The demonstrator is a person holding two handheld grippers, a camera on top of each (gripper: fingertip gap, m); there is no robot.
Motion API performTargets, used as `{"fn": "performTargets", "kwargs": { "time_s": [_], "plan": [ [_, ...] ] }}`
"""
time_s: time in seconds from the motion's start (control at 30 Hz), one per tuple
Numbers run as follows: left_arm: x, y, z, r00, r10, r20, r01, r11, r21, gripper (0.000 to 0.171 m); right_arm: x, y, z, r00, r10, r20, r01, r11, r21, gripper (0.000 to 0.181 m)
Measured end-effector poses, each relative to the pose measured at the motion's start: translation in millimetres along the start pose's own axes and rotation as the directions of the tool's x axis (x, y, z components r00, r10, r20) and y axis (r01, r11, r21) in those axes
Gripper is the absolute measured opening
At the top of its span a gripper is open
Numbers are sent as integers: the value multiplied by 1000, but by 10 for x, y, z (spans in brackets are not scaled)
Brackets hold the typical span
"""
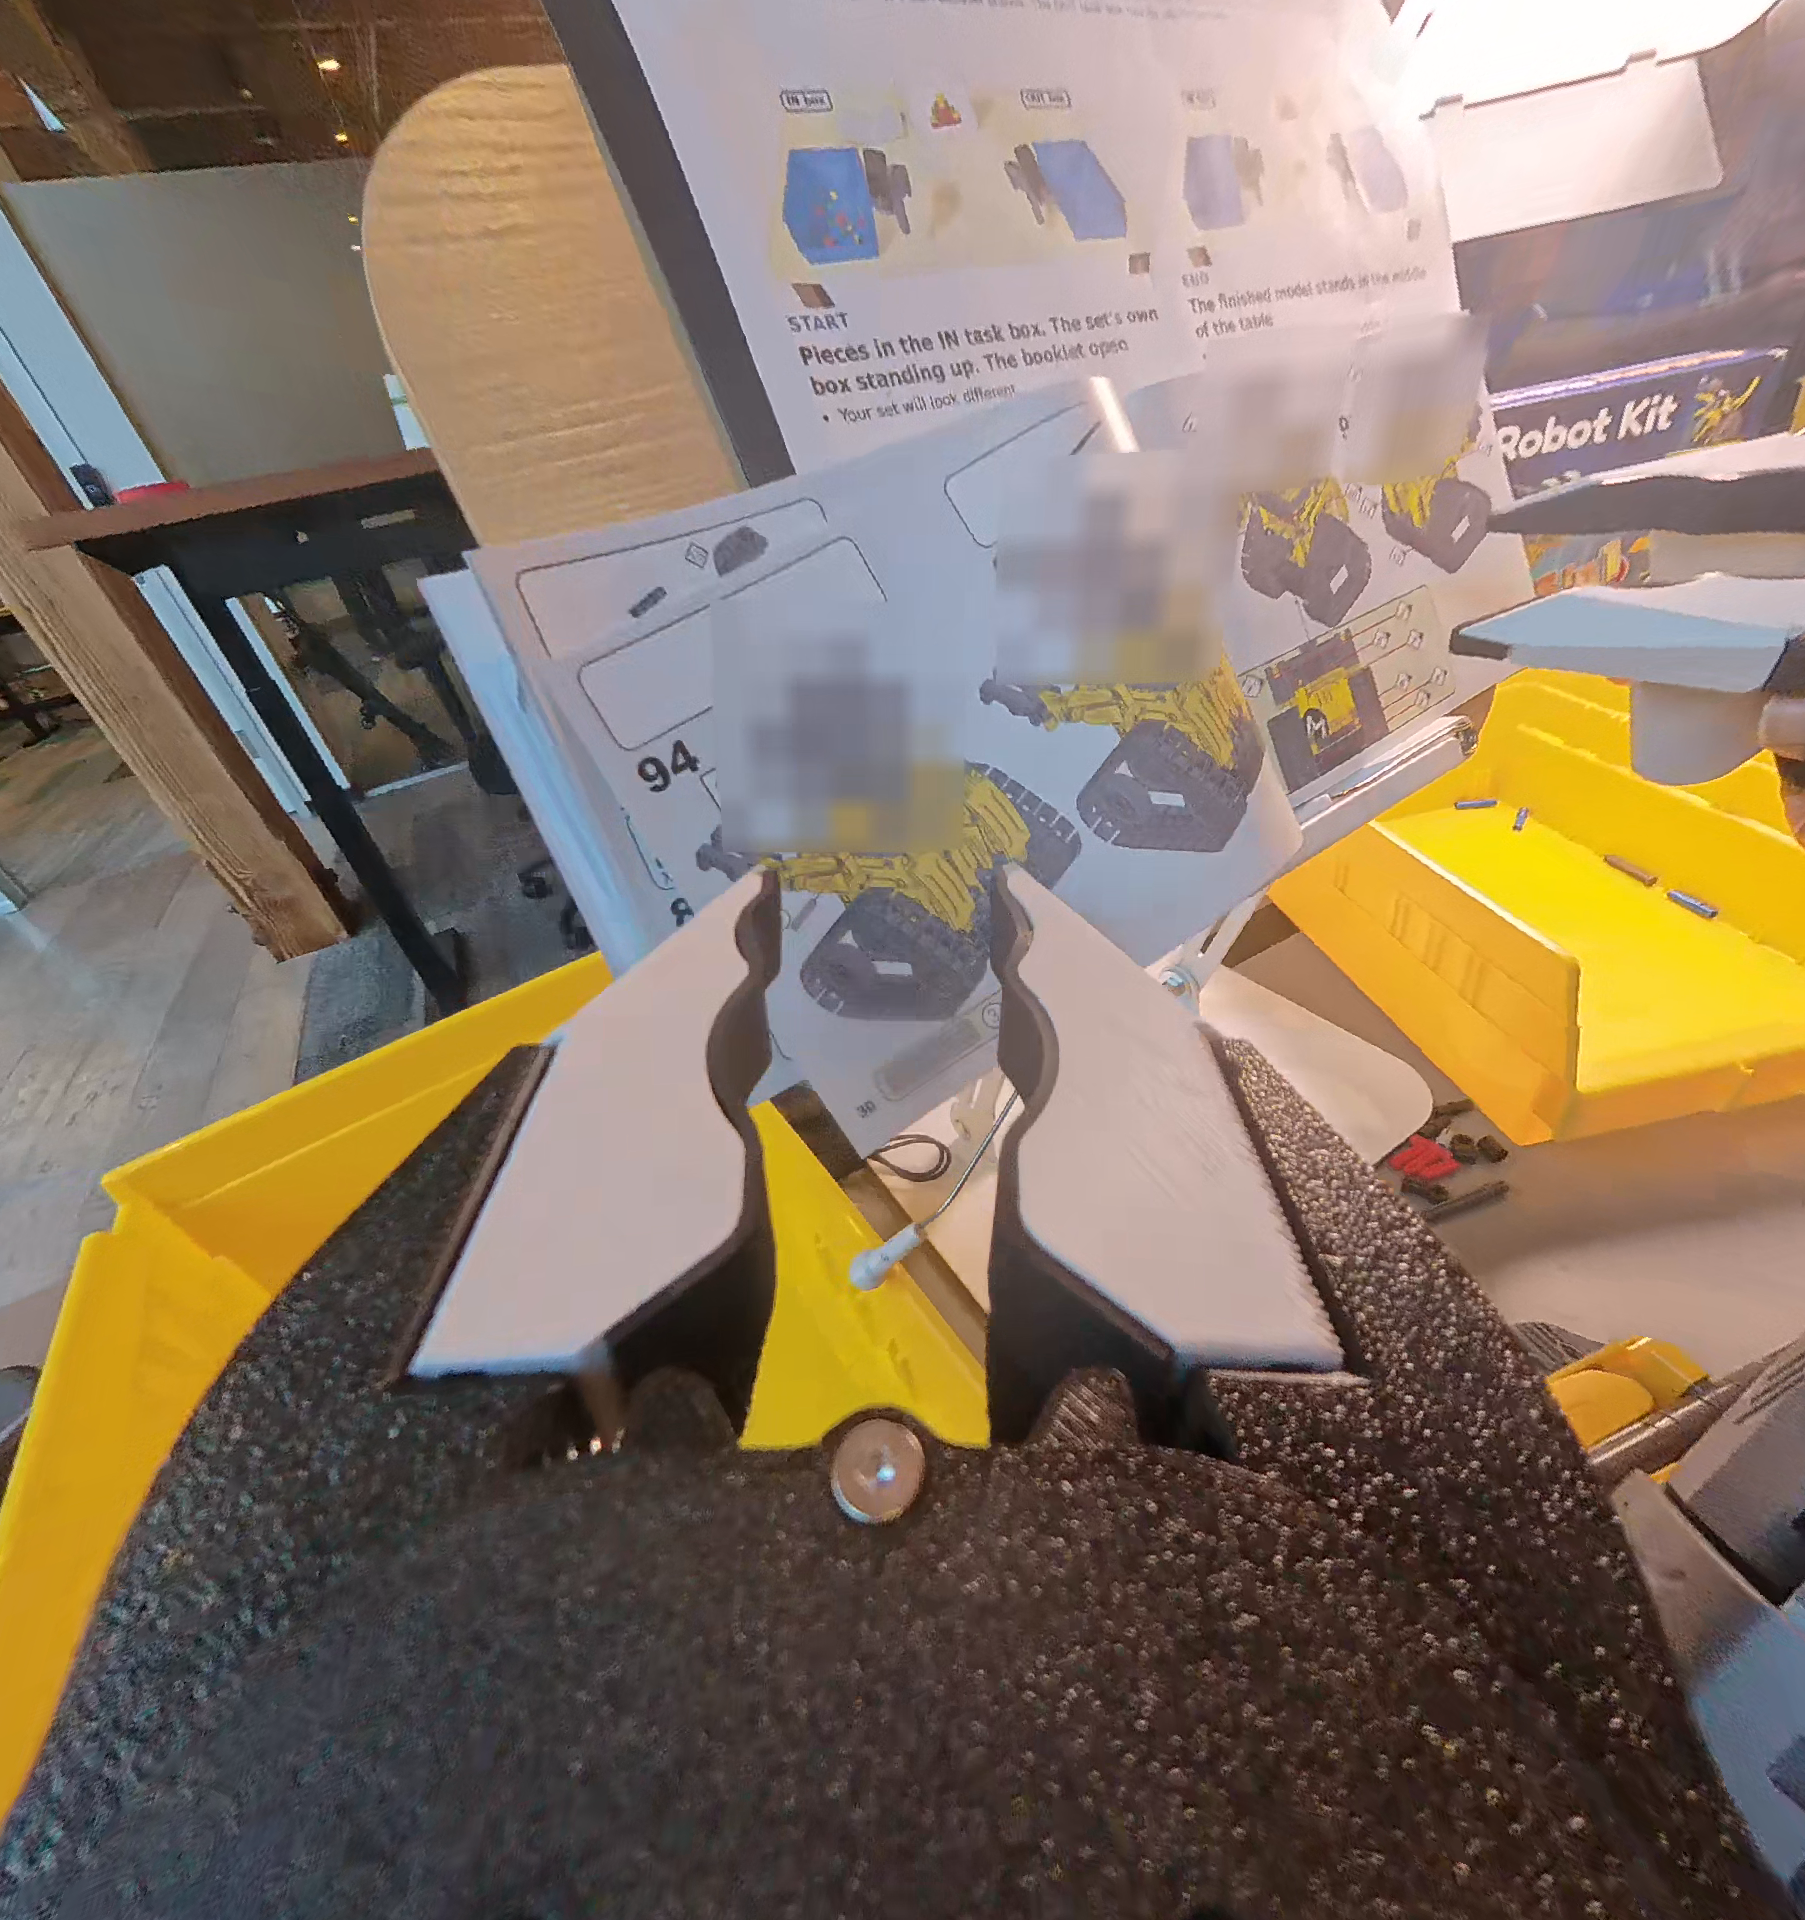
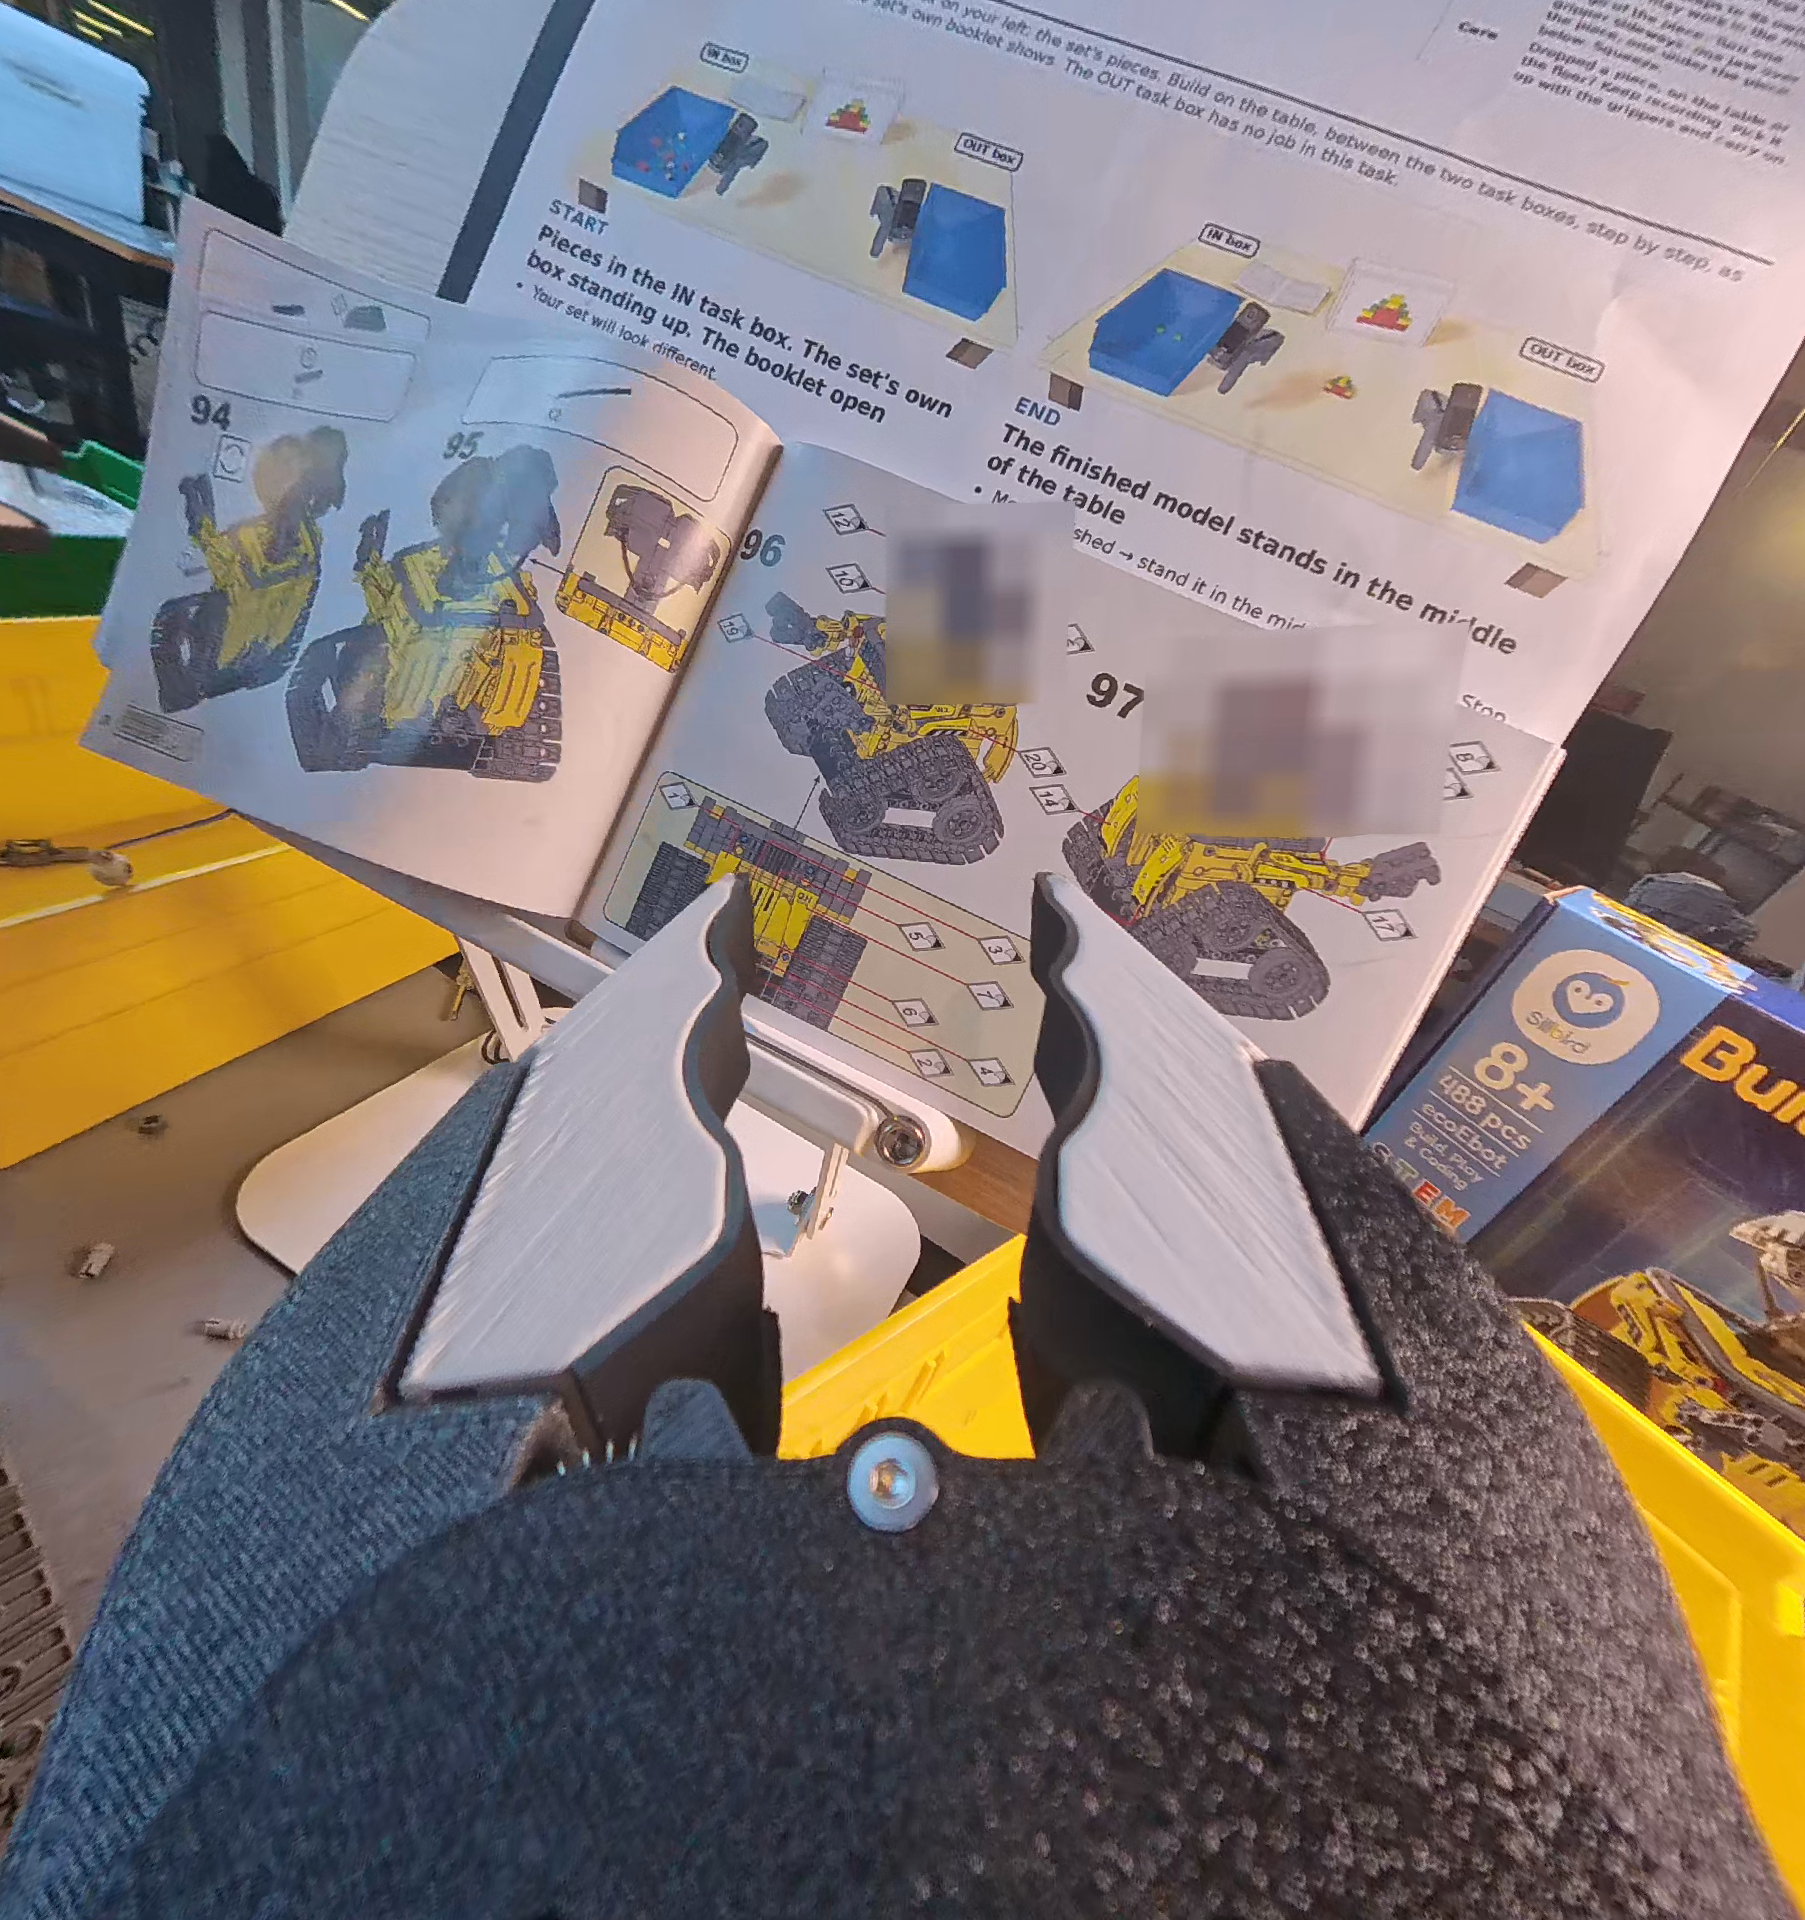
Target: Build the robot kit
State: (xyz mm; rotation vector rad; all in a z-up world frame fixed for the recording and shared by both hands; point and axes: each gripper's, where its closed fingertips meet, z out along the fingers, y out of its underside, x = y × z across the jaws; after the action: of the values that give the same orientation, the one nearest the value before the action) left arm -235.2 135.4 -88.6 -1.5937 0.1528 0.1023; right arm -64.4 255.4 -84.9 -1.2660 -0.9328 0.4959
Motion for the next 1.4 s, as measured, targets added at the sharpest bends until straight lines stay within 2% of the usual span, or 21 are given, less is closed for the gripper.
{"fn": "performTargets", "kwargs": {
  "time_s": [0.3,0.4,0.47,0.67,0.77,0.9,1.0,1.17,1.27,1.4],
  "plan": [
    [-90,66,-18,1000,-12,8,12,1000,-23,41,-202,30,37,998,-17,65,17,1000,-5,48],
    [-93,51,-21,1000,-4,11,4,1000,-18,39,-468,12,71,989,-17,150,15,1000,21,32],
    [-90,13,-24,1000,-3,14,3,1000,1,36,-688,-16,144,981,-23,193,16,999,38,28],
    [188,10,19,995,13,-95,-12,1000,11,23,-985,99,450,981,-119,156,128,991,-46,27],
    [247,164,125,994,38,-105,-43,998,-45,25,-983,114,470,972,-194,133,202,978,-50,26],
    [151,336,257,998,29,-53,-35,992,-118,27,-992,113,452,974,-153,165,162,986,-40,27],
    [91,390,289,999,29,-24,-32,991,-131,26,-966,103,422,975,-137,175,145,989,-32,28],
    [72,393,319,999,54,-8,-55,990,-132,22,-715,59,372,992,-79,101,81,997,-19,29],
    [68,393,326,997,73,0,-72,989,-131,21,-555,130,358,996,-63,56,65,997,-44,31],
    [68,386,335,997,71,-6,-71,990,-123,20,-515,183,355,996,-75,54,77,996,-40,30]
  ]
}}
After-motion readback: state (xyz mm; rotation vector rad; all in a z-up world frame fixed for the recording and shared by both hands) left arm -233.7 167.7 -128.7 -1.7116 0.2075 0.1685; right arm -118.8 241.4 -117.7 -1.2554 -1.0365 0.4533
